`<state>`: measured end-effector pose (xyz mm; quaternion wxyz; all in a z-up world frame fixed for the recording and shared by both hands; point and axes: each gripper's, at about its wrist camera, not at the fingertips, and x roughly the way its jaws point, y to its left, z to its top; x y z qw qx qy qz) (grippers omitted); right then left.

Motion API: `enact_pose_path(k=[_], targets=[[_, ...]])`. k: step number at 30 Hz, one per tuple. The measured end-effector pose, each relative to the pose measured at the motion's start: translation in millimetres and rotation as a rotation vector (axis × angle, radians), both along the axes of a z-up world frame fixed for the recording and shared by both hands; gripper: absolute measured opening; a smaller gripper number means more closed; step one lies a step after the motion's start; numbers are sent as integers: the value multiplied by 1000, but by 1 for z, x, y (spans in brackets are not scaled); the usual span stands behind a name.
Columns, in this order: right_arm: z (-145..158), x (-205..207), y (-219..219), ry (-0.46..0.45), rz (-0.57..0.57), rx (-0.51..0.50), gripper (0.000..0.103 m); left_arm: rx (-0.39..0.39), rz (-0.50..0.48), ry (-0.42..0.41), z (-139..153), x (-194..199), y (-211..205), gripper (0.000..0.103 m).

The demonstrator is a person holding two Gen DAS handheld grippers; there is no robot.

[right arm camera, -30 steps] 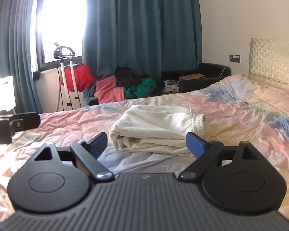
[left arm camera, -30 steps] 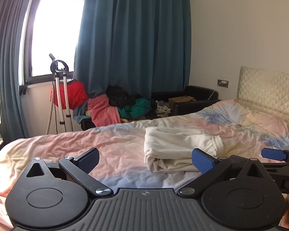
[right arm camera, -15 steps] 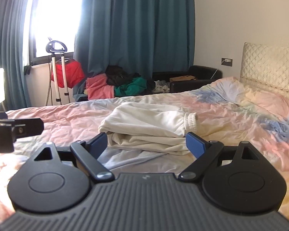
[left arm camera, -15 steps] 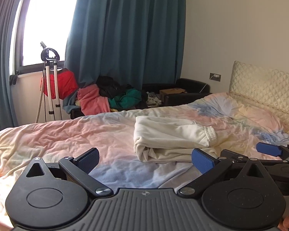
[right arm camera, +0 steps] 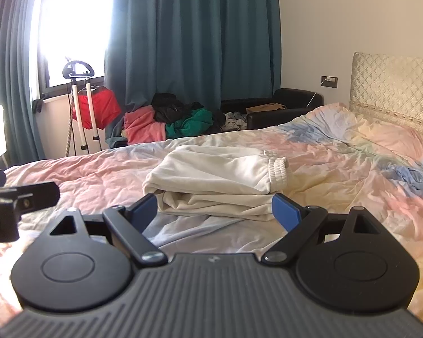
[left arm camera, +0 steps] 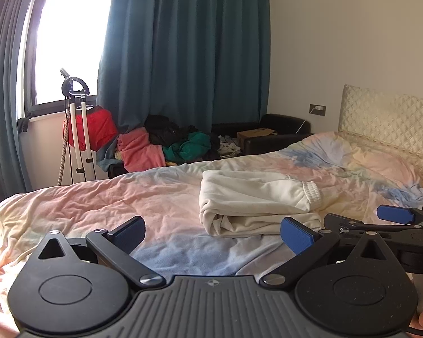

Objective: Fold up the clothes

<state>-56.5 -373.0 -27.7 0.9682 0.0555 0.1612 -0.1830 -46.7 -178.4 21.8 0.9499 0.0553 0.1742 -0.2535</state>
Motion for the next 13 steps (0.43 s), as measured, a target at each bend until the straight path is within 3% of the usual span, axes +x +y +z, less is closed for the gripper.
enact_pose_path(k=[13], targets=[[-1, 2, 0, 12, -3, 6, 90, 6, 22, 0, 0, 3, 8, 103]])
